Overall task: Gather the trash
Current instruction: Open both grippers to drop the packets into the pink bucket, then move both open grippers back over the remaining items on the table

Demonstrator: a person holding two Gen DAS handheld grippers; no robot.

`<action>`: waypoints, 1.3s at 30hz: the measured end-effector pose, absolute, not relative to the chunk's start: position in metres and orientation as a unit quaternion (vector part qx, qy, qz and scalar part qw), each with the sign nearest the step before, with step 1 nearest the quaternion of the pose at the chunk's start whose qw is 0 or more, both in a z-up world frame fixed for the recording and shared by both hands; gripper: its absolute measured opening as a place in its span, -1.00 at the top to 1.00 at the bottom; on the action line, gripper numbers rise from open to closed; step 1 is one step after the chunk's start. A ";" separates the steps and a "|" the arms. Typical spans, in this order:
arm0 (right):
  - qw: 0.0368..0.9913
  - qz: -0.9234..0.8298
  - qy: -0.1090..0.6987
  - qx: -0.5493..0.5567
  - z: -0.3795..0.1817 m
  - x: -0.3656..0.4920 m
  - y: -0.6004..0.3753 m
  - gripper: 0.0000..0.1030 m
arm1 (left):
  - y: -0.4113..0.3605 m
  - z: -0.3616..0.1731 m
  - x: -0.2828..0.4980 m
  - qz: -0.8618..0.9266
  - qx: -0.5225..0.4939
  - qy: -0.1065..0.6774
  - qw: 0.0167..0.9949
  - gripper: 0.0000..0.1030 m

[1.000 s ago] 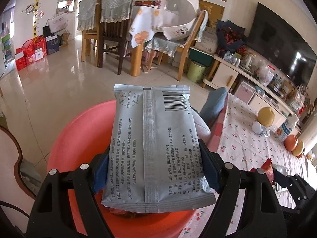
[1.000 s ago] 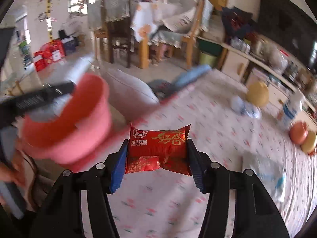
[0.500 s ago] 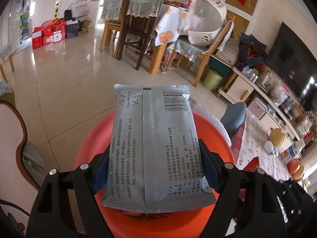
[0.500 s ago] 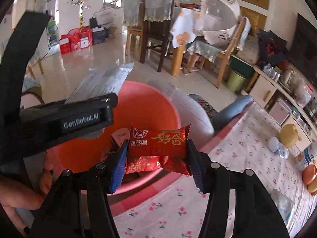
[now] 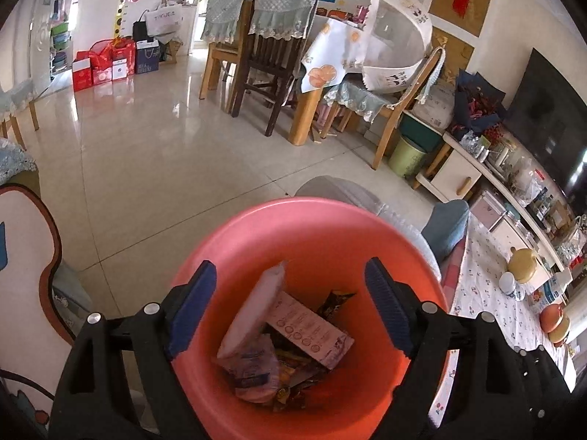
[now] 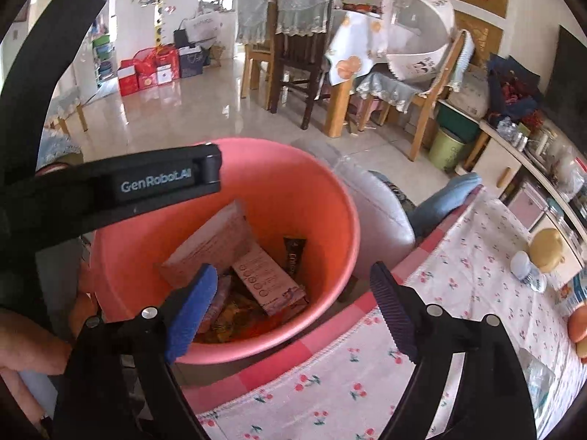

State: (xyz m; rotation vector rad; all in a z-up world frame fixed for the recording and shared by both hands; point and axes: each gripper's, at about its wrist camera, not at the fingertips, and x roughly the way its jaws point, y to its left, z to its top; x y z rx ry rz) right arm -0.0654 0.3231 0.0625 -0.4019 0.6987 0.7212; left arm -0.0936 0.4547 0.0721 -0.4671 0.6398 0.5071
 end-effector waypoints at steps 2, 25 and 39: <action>0.866 0.331 0.327 -0.185 0.068 -0.065 0.313 -0.70 | 0.450 0.072 -0.093 0.238 -0.220 0.309 0.894 -0.63; 0.912 0.239 0.313 -0.114 0.096 -0.075 0.186 -0.72 | 0.359 0.096 -0.080 0.162 -0.130 0.287 0.935 -0.63; 0.928 0.190 0.306 -0.095 0.098 -0.084 0.100 -0.72 | 0.277 0.108 -0.074 0.118 -0.047 0.284 0.950 -0.63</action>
